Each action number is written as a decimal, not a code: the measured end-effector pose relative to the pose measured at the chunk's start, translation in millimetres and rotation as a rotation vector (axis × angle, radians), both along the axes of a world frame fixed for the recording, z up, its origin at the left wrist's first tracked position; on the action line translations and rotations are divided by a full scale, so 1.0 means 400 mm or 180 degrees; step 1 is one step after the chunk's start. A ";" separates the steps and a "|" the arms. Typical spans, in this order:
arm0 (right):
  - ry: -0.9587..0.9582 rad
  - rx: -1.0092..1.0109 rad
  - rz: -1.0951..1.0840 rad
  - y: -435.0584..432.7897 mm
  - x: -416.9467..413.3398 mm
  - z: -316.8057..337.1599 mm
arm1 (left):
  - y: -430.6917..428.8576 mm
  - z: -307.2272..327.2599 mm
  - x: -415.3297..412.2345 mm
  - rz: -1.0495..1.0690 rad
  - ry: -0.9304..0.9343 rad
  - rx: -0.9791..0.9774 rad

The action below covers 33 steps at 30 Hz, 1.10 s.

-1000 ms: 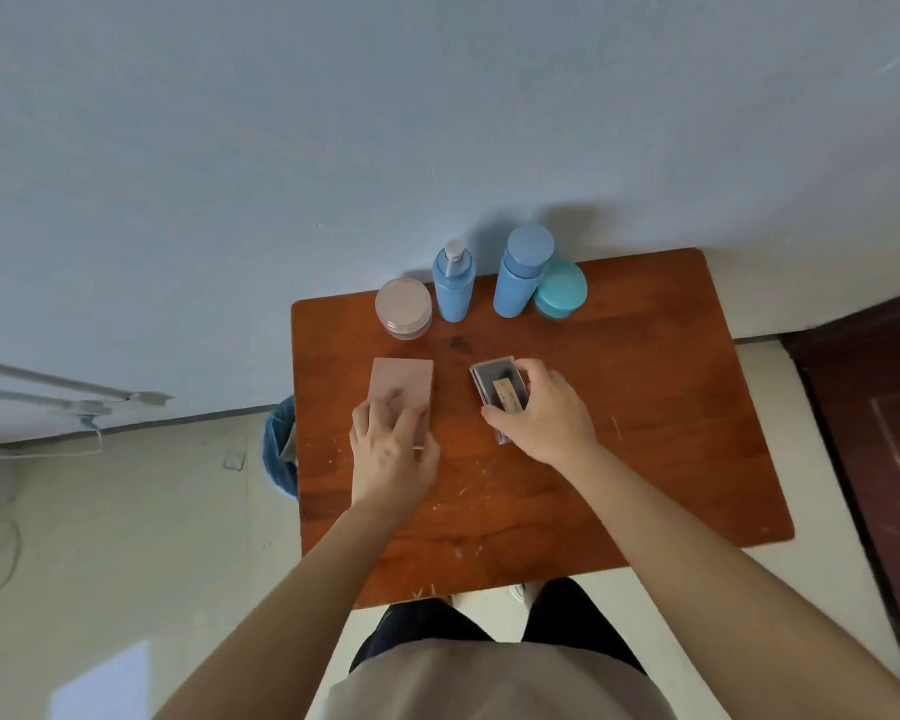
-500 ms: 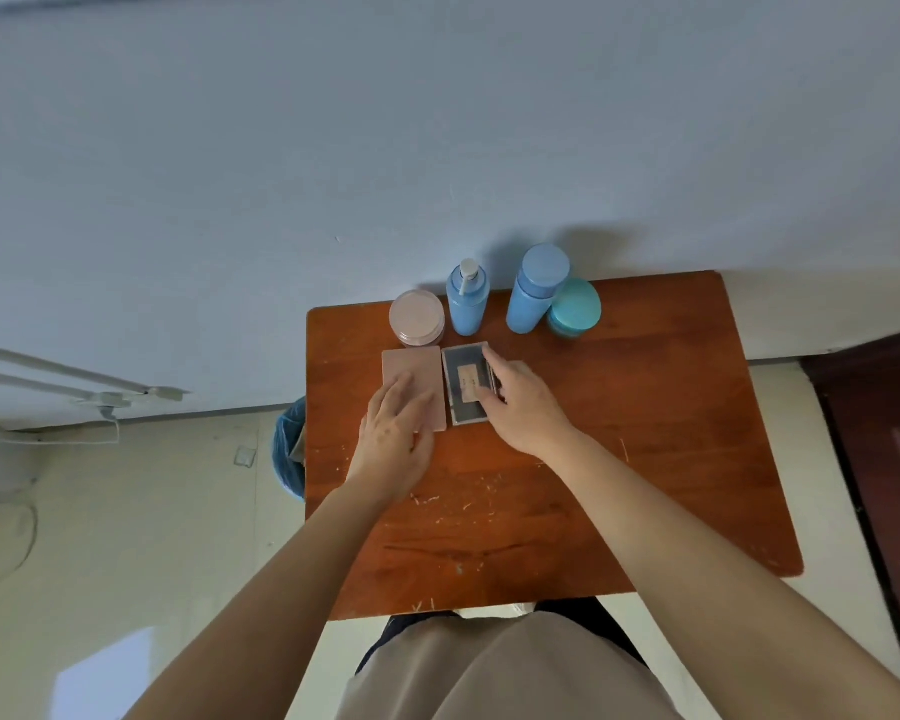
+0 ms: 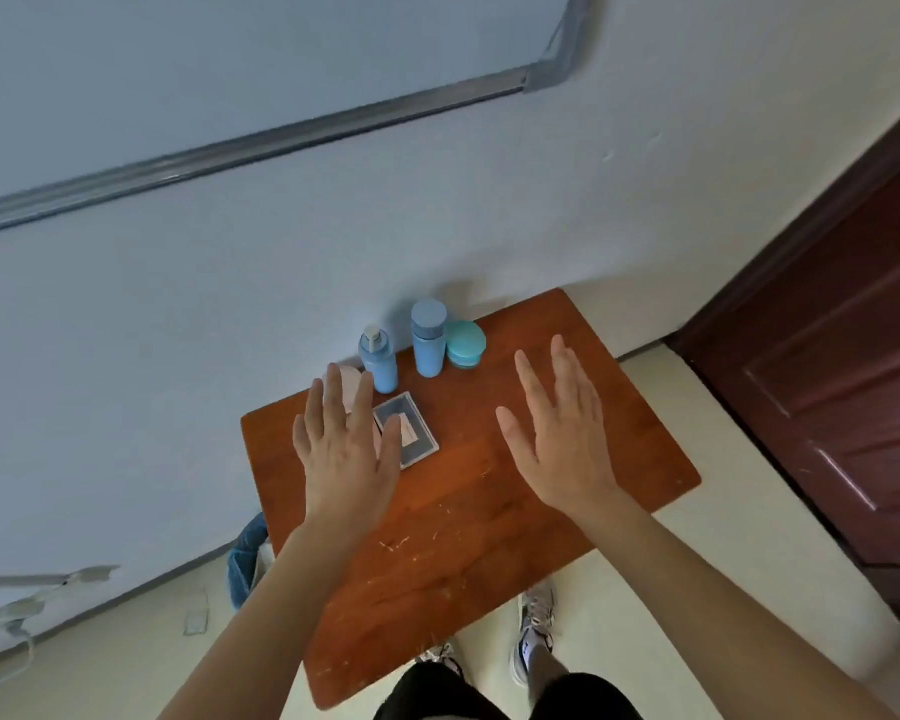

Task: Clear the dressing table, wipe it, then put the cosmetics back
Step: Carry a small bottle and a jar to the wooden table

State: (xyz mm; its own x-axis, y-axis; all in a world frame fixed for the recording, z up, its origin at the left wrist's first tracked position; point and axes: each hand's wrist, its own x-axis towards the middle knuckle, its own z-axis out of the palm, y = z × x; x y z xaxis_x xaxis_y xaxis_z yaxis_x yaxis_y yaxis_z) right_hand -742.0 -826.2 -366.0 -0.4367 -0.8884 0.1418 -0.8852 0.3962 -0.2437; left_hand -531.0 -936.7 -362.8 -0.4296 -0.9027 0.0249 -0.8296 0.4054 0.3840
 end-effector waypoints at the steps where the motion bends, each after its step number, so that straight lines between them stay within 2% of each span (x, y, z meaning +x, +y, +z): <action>1: 0.0016 0.0006 -0.0099 0.040 -0.002 0.007 | 0.008 0.006 -0.025 -0.0125 -0.0027 -0.0006; 6: -0.0006 -0.0227 -0.0781 0.267 -0.081 0.100 | 0.095 0.097 -0.198 -0.0989 0.0061 -0.0414; 11: 0.0430 -0.0512 -0.1396 0.595 -0.208 0.232 | 0.320 0.248 -0.393 -0.1735 0.0362 -0.0786; 16: 0.0724 -0.0946 -0.2169 1.054 -0.257 0.309 | 0.710 0.321 -0.582 -0.2538 0.0607 -0.0950; 24: 0.1105 -0.1103 -0.3339 1.784 -0.239 0.340 | 1.410 0.364 -0.808 -0.3805 0.1045 -0.1062; 28: 0.1167 -0.1027 -0.3824 2.036 -0.208 0.309 | 1.679 0.368 -0.874 -0.4343 0.1138 -0.1115; 33: 0.0988 -0.1002 -0.4359 2.248 -0.216 0.230 | 1.935 0.307 -0.972 -0.4989 0.1029 -0.1105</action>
